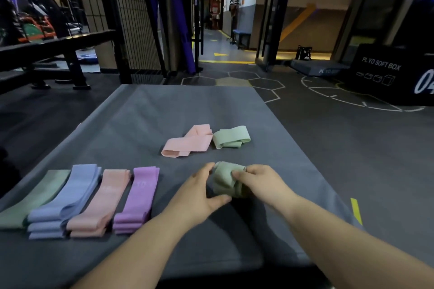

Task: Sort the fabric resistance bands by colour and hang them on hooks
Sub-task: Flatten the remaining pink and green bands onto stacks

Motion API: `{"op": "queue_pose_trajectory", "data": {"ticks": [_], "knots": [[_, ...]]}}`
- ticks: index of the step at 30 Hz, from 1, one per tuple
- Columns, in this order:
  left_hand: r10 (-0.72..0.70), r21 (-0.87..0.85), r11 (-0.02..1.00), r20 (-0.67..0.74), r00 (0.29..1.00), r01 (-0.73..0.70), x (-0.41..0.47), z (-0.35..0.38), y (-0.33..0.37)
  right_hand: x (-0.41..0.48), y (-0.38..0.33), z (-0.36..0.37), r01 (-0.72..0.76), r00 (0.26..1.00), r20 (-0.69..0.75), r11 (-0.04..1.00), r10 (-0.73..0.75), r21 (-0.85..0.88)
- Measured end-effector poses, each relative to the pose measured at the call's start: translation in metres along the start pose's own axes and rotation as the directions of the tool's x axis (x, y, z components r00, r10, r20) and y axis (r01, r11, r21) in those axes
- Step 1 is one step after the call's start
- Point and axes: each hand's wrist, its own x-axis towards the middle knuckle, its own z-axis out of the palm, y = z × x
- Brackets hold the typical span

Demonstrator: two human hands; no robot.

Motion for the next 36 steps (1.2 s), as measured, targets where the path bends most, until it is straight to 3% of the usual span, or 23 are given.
{"op": "queue_pose_trajectory", "data": {"ticks": [2,4,12,17,27,36], "knots": [[0.043,-0.043,0.998,0.014,0.999,-0.043,-0.004,0.004,0.003,-0.015,0.001,-0.003,-0.023,0.999,0.039,0.976,0.015,0.215],[0.057,-0.044,0.997,0.014,0.998,-0.057,-0.007,0.008,0.006,-0.025,0.002,-0.009,-0.048,0.998,0.061,0.951,0.031,0.304],[0.047,-0.207,0.978,0.067,0.997,-0.032,-0.019,0.021,0.019,-0.042,0.015,-0.024,-0.064,0.993,0.114,0.955,0.032,0.291],[0.023,-0.23,0.973,0.027,0.999,-0.016,-0.022,0.022,0.027,-0.043,0.015,-0.025,-0.052,0.98,0.197,0.954,-0.008,0.296],[0.043,-0.31,0.951,0.105,0.994,-0.008,-0.017,0.019,0.026,-0.038,0.016,-0.029,0.012,0.98,0.185,0.955,-0.07,0.298],[-0.035,-0.288,0.957,0.032,0.999,0.043,-0.015,0.004,0.026,-0.03,0.018,-0.029,0.058,0.985,0.137,0.946,-0.107,0.319]]}}
